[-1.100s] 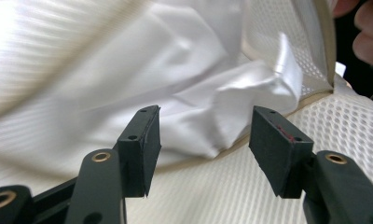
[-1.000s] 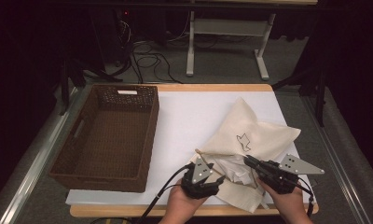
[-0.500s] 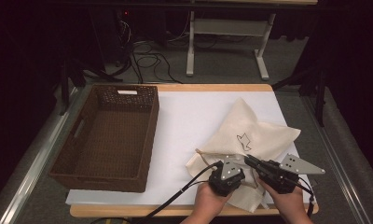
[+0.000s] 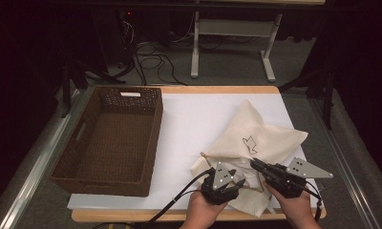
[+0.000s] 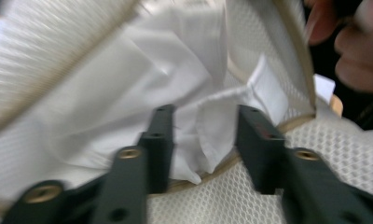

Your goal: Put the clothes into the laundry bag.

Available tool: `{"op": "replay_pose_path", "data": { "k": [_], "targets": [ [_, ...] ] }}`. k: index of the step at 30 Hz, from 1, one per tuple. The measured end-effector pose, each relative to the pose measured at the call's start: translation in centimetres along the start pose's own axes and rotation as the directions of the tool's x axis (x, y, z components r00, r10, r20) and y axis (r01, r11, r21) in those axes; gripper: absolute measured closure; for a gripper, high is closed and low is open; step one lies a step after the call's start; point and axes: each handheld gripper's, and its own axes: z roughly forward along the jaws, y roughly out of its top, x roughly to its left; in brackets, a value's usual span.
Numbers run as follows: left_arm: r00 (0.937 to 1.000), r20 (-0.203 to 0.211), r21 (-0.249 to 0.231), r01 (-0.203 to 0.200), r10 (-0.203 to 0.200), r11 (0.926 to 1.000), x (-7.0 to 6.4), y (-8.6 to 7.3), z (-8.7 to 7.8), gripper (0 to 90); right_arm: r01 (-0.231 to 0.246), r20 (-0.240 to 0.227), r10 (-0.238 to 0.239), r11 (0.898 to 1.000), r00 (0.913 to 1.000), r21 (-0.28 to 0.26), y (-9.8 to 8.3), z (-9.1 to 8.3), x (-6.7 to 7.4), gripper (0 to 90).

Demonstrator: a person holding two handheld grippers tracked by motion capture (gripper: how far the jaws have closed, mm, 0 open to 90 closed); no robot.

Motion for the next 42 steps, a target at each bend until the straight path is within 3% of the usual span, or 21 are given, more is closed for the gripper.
{"op": "replay_pose_path", "data": {
  "k": [2,5,8,10,14,15,23,31,39,42],
  "targets": [
    [0.9998,0.022,-0.028,-0.002,0.003,0.9996,-0.6,0.2,0.0,47.4,-0.001,-0.003,0.001,1.000,1.0000,-0.001,0.0,0.1,0.0,89.1],
    [0.9985,0.054,-0.013,-0.002,0.002,0.9999,-1.2,0.3,1.0,45.1,0.003,-0.002,-0.003,1.000,1.0000,0.003,0.0,0.1,0.0,89.1],
    [0.9958,0.092,0.014,0.003,-0.004,0.9999,-1.4,0.5,2.3,52.3,0.002,-0.003,-0.002,1.000,1.0000,0.000,0.0,0.1,0.0,89.1],
    [0.9939,0.110,0.027,0.000,-0.003,0.9996,-1.5,0.6,3.2,60.9,0.000,-0.002,0.000,1.000,1.0000,-0.002,0.0,0.1,-0.1,89.0],
    [0.9951,0.098,0.034,0.008,-0.011,0.9994,-1.4,0.8,4.1,87.1,0.000,-0.002,0.000,1.000,1.0000,-0.003,0.0,0.1,0.0,89.0],
    [0.9953,0.096,0.035,0.011,-0.014,0.9993,-1.3,0.8,4.3,88.8,-0.004,-0.001,0.004,1.000,1.0000,-0.002,0.0,0.0,0.0,89.1],
    [0.9981,0.055,0.044,0.027,-0.030,0.9987,-0.3,0.9,4.8,89.8,-0.002,-0.003,0.002,1.000,1.0000,-0.005,0.0,0.0,-0.1,89.1],
    [0.9973,0.066,0.046,0.030,-0.033,0.9985,-0.1,0.5,4.9,88.7,-0.004,-0.002,0.004,1.000,1.0000,-0.005,0.0,-0.1,-0.2,89.1],
    [0.9976,0.055,0.068,0.037,-0.041,0.9970,0.2,0.2,6.5,83.0,-0.001,-0.001,0.001,1.000,1.0000,0.001,-0.1,0.1,0.0,89.1],
    [0.9979,0.058,0.068,0.024,-0.028,0.9974,0.1,0.0,6.6,73.6,-0.005,-0.005,0.005,1.000,1.0000,0.001,-0.1,0.1,-0.1,89.0]
  ]
}}
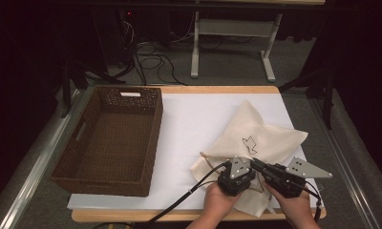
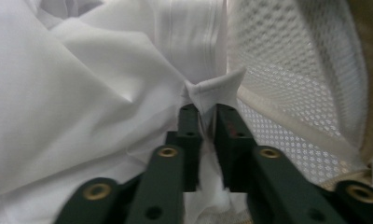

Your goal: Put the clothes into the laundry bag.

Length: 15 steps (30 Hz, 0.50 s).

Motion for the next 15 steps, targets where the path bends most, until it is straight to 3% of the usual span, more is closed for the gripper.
{"op": "replay_pose_path", "data": {
  "k": [2,6,15],
  "targets": [
    [1.0000,-0.002,-0.016,-0.006,0.006,0.9999,-0.1,-0.1,-0.6,66.6,-0.002,0.000,0.002,1.000,1.0000,0.000,0.0,0.0,0.0,89.0],
    [0.9998,-0.003,-0.036,-0.018,0.018,0.9992,-0.1,-0.3,-1.8,61.1,0.000,0.001,0.000,1.000,1.0000,0.003,-0.1,0.1,-0.1,89.0],
    [0.9994,-0.014,-0.064,-0.032,0.031,0.9974,0.1,-0.5,-4.7,54.7,0.001,0.003,-0.001,1.000,1.0000,0.004,-0.1,0.1,0.0,89.0]
  ]
}}
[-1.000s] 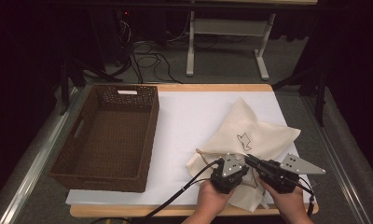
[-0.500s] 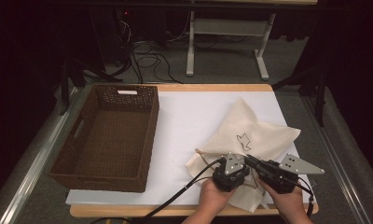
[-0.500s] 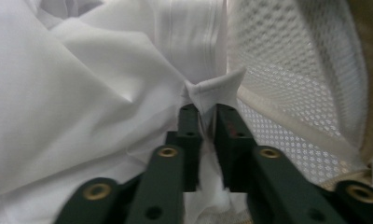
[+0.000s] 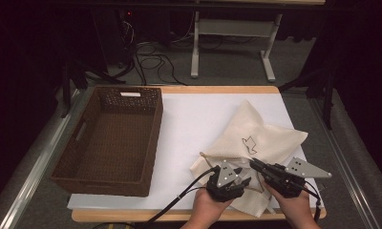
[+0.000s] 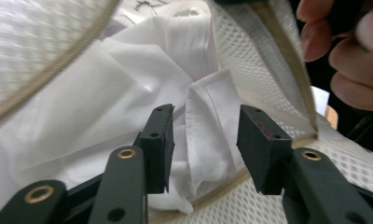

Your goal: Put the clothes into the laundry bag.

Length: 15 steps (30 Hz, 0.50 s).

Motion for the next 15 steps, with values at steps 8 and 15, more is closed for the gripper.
{"op": "replay_pose_path", "data": {
  "k": [8,15],
  "targets": [
    [0.9883,-0.148,0.034,-0.031,0.036,0.9989,3.2,-0.5,-6.4,51.0,0.014,-0.013,-0.014,0.999,0.9998,0.037,0.0,0.1,0.4,88.8],
    [0.9647,-0.263,0.072,0.008,0.011,0.9974,6.1,-2.7,-8.7,47.9,0.055,-0.043,-0.049,0.984,0.9979,0.171,-0.6,1.7,1.2,88.8]
  ]
}}
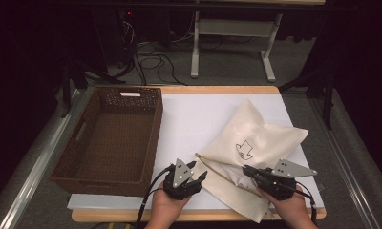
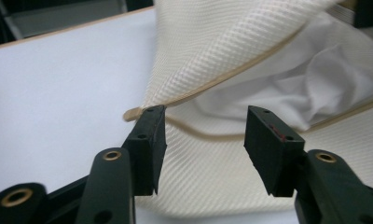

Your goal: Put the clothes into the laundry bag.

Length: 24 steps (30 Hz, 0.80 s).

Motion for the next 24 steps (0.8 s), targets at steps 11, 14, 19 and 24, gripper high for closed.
{"op": "replay_pose_path", "data": {
  "k": [11,14,19,24],
  "targets": [
    [0.9979,-0.039,0.067,0.055,-0.053,0.9962,1.5,-0.5,2.0,43.2,-0.032,0.076,0.014,0.968,0.9970,0.250,-4.3,3.5,-1.1,88.7],
    [0.9981,-0.030,0.074,0.056,-0.054,0.9957,1.5,-0.6,2.2,43.3,-0.049,0.108,0.020,0.960,0.9940,0.274,-4.7,3.5,-1.8,88.8],
    [0.9970,-0.032,0.076,0.073,-0.071,0.9944,1.5,-0.7,2.4,43.8,-0.066,0.121,0.033,0.959,0.9921,0.277,-4.9,3.4,-2.3,88.8],
    [0.9973,-0.030,0.098,0.070,-0.068,0.9927,1.6,-0.9,2.7,44.2,-0.071,0.139,0.033,0.957,0.9898,0.281,-4.9,3.0,-2.7,88.8]
  ]
}}
